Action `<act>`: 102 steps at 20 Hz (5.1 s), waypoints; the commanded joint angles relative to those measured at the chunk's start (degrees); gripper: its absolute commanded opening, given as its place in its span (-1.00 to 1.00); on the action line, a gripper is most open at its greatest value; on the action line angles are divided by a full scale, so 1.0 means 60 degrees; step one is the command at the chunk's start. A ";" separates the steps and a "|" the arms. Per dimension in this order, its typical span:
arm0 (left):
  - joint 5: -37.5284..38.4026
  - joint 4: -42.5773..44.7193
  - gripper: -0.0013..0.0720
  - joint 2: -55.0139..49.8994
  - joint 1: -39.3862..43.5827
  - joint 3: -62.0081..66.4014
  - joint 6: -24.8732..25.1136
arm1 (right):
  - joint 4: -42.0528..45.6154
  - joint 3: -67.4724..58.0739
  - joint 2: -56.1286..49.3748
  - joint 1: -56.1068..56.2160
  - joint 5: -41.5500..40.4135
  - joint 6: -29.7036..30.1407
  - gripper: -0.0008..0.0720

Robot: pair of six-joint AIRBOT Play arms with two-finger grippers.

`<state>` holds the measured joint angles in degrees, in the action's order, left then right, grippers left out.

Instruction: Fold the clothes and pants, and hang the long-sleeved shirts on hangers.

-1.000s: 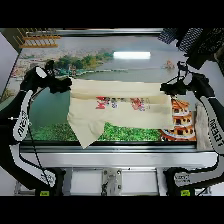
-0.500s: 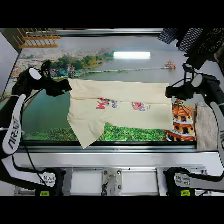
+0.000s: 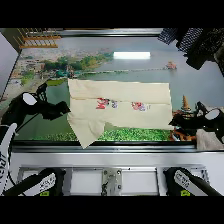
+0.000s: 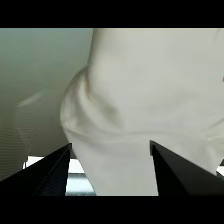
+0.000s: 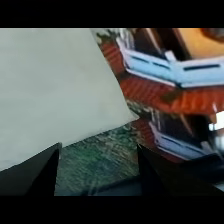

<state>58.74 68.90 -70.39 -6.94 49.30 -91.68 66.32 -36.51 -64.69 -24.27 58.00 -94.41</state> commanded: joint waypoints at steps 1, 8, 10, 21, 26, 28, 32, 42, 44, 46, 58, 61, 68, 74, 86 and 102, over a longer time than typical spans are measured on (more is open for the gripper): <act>-0.0350 -0.0022 0.45 0.0831 -0.0011 -0.1158 -0.0138 | -0.1774 0.1326 0.0229 -0.0270 -0.1351 -0.0171 0.42; -0.0823 -0.0018 0.45 0.1290 -0.0011 -0.1865 -0.0302 | -0.1887 0.1606 -0.0029 0.0401 -0.2998 -0.0168 0.39; -0.0732 -0.0007 0.45 0.1279 -0.0011 -0.1869 -0.0299 | -0.1891 0.1606 -0.0168 0.0608 -0.3045 -0.0084 -0.48; -0.1206 -0.2575 0.45 0.1264 -0.0011 -0.3931 0.0331 | -0.1851 0.1603 -0.0182 0.0907 -0.3024 0.0015 -0.95; -0.2102 -0.2911 0.45 0.1260 0.0834 -0.4091 0.0386 | -0.1854 0.1603 -0.0182 0.0907 -0.3016 0.0015 -0.95; -0.2492 -0.2911 0.37 0.1264 0.1450 -0.4091 0.0346 | -0.1854 0.1603 -0.0182 0.0907 -0.2983 0.0015 -0.95; -0.2623 -0.2896 -0.67 0.1264 0.1723 -0.4091 0.0142 | -0.1851 0.1603 -0.0178 0.0907 -0.2841 0.0018 -0.95; 0.1610 0.0783 -0.95 0.3952 0.0648 -0.3789 -0.0368 | 0.1435 0.0117 0.0929 0.0863 0.0816 0.0663 -0.96; 0.3297 0.0761 -0.95 0.5391 0.0412 -0.3891 -0.0372 | 0.2430 -0.0146 0.1341 0.0863 0.2346 0.0663 -0.96; 0.4586 0.0747 -0.95 0.6543 0.0408 -0.3748 -0.0572 | 0.2900 -0.0244 0.1563 0.0867 0.3417 0.0667 -0.96; 0.3432 0.0776 -0.95 0.2816 0.0408 -0.0342 0.0346 | 0.3373 -0.3224 -0.0678 0.2612 0.4062 0.0226 -0.96; 0.3100 0.0856 -0.95 0.0816 0.0404 0.1271 0.0681 | 0.3359 -0.4637 -0.2087 0.2962 0.4054 0.0226 -0.96; 0.2605 0.0623 -0.53 -0.2153 0.0404 0.4193 0.0678 | 0.1963 -0.6768 -0.3872 0.3064 0.1708 0.0233 -0.37; 0.2248 0.0018 0.03 -0.2339 0.0484 0.5457 0.0637 | 0.0623 -0.7144 -0.3282 0.2623 0.0426 0.2237 0.73; -0.0616 -0.0994 -0.95 -0.1035 0.3792 0.1439 -0.0233 | -0.0900 -0.4481 -0.4528 -0.0998 0.2025 0.4896 0.71; -0.1118 -0.1763 -0.95 -0.3377 0.5475 0.3198 -0.0302 | -0.2550 -0.4532 -0.5023 0.0470 0.2674 0.5322 -0.95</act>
<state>52.18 58.57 -88.86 25.54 67.75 -93.43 50.96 -63.40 -96.90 -21.37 72.18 -61.49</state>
